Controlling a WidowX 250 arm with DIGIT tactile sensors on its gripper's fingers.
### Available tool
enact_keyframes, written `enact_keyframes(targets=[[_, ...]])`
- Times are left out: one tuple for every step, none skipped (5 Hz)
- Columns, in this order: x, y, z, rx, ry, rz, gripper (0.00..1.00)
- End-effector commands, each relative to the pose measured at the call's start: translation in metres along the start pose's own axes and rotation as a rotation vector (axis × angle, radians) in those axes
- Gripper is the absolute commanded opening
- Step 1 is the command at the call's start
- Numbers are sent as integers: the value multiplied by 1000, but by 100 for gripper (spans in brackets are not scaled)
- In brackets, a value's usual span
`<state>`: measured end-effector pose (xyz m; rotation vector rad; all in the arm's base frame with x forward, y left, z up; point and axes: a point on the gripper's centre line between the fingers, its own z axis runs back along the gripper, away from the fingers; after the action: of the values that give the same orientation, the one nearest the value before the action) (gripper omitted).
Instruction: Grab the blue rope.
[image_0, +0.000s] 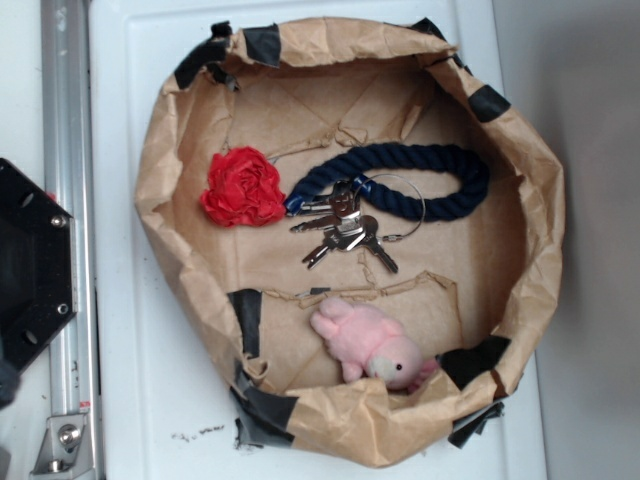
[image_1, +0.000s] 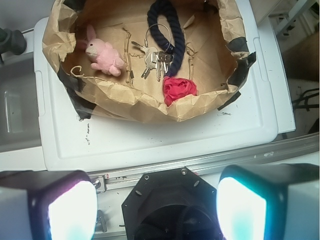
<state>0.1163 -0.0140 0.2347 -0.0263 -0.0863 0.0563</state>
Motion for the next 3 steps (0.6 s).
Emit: enact_keyframes(targets=[[0,0,0,0,0,0,100],[47,18,-54,-7,-26,47,100],[97,28,-93,88,-132,70,100]])
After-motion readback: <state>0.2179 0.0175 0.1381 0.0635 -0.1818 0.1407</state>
